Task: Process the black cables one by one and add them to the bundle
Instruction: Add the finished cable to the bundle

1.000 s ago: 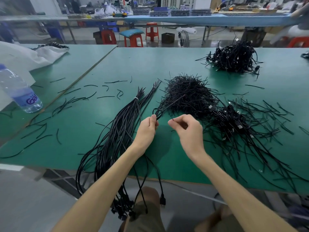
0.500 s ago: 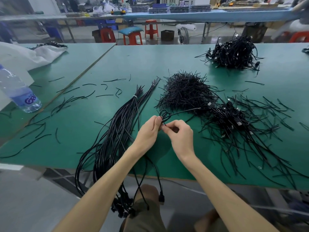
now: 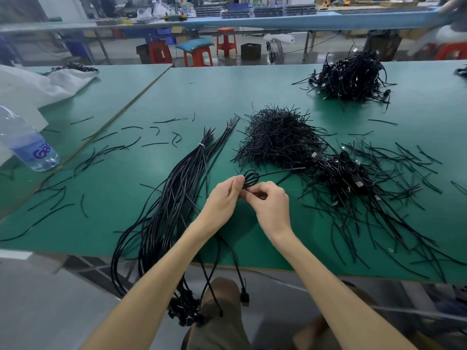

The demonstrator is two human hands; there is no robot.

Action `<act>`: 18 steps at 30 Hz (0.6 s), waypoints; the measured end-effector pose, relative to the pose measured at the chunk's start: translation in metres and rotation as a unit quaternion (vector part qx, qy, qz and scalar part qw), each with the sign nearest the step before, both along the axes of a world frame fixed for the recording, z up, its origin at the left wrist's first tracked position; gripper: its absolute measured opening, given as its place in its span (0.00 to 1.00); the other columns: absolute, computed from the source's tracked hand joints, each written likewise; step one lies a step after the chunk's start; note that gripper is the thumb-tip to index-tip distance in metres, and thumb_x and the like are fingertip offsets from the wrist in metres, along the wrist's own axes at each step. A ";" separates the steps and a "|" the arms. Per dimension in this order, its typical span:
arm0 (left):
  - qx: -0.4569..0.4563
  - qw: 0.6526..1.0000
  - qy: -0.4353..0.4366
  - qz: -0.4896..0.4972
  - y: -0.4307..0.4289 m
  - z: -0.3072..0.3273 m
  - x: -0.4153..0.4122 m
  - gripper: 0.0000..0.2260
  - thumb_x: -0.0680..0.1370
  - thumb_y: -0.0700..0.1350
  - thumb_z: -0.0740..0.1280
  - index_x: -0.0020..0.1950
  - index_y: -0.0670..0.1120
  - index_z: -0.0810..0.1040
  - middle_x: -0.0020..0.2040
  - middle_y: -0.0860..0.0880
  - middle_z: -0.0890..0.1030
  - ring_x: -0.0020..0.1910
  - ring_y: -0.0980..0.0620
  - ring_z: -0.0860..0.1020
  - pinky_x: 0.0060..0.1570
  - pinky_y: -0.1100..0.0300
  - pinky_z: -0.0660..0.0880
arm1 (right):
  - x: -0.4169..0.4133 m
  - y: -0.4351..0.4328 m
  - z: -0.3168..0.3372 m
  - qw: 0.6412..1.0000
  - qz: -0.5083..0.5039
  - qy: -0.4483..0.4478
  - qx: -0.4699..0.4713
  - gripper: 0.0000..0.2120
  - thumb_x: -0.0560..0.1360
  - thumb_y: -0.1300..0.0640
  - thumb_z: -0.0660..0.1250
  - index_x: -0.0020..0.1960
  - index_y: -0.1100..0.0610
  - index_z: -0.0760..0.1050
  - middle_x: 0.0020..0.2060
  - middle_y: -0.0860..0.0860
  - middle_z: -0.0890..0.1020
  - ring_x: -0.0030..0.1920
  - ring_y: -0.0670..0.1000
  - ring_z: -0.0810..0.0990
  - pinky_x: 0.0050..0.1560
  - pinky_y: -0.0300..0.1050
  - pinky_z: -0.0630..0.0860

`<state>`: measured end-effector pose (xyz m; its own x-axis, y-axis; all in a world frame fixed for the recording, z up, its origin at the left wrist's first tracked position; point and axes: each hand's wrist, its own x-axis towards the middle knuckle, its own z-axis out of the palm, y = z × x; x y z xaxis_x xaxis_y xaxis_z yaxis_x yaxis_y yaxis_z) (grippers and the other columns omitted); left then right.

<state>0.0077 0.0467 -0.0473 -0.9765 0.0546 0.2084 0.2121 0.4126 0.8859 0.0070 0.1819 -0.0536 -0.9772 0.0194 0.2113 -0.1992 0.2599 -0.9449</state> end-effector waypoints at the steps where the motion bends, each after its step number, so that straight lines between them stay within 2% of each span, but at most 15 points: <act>1: 0.008 1.000 0.000 0.003 0.000 0.001 0.000 0.19 0.88 0.50 0.55 0.40 0.43 0.70 0.34 0.56 0.71 0.35 0.54 0.68 0.39 0.54 0.67 | 0.000 0.000 0.000 1.000 0.003 -0.001 -0.004 0.06 0.74 0.57 0.77 0.42 0.49 0.82 0.42 0.49 0.83 0.42 0.42 0.81 0.44 0.29 0.73; 4: 0.054 0.998 -0.011 0.017 -0.001 0.005 0.001 0.19 0.87 0.46 0.57 0.37 0.48 0.67 0.29 0.59 0.69 0.30 0.59 0.65 0.33 0.66 0.64 | 0.000 0.001 -0.001 1.000 0.018 -0.006 -0.018 0.05 0.73 0.55 0.78 0.43 0.52 0.82 0.41 0.48 0.83 0.41 0.42 0.80 0.44 0.33 0.74; 8: 0.119 0.991 -0.058 0.024 -0.003 0.008 0.001 0.17 0.87 0.47 0.56 0.41 0.43 0.75 0.28 0.58 0.68 0.26 0.59 0.63 0.26 0.64 0.60 | 0.000 0.001 -0.001 0.993 0.026 -0.043 -0.103 0.16 0.70 0.50 0.80 0.50 0.53 0.76 0.40 0.48 0.82 0.41 0.45 0.79 0.48 0.44 0.79; 9: 0.124 0.990 -0.064 0.022 -0.002 0.009 0.001 0.17 0.87 0.46 0.56 0.41 0.42 0.73 0.28 0.58 0.67 0.25 0.59 0.62 0.26 0.64 0.60 | 0.000 0.002 0.000 0.991 0.029 -0.050 -0.118 0.18 0.70 0.51 0.80 0.51 0.53 0.74 0.41 0.49 0.81 0.42 0.45 0.79 0.49 0.46 0.79; 12: 0.133 0.988 -0.074 0.011 -0.001 0.010 0.003 0.17 0.87 0.45 0.56 0.38 0.46 0.64 0.28 0.57 0.64 0.25 0.58 0.59 0.26 0.65 0.58 | -0.001 0.003 0.000 0.987 0.044 -0.047 -0.144 0.20 0.70 0.52 0.81 0.55 0.51 0.74 0.40 0.49 0.80 0.42 0.45 0.78 0.49 0.44 0.78; 15: 0.143 0.986 -0.088 0.000 -0.001 0.011 0.004 0.18 0.87 0.44 0.57 0.36 0.48 0.63 0.27 0.58 0.63 0.24 0.59 0.59 0.24 0.67 0.57 | -0.001 0.005 0.003 0.985 0.074 -0.034 -0.151 0.19 0.70 0.51 0.80 0.59 0.46 0.78 0.39 0.47 0.80 0.42 0.46 0.78 0.50 0.42 0.77; 18: 0.158 0.982 -0.100 -0.019 -0.003 0.011 0.005 0.19 0.86 0.43 0.57 0.35 0.49 0.65 0.27 0.58 0.62 0.24 0.58 0.58 0.24 0.67 0.56 | 0.001 0.005 0.006 0.980 0.135 -0.031 -0.144 0.19 0.72 0.52 0.79 0.61 0.46 0.80 0.48 0.52 0.85 0.49 0.50 0.83 0.56 0.43 0.79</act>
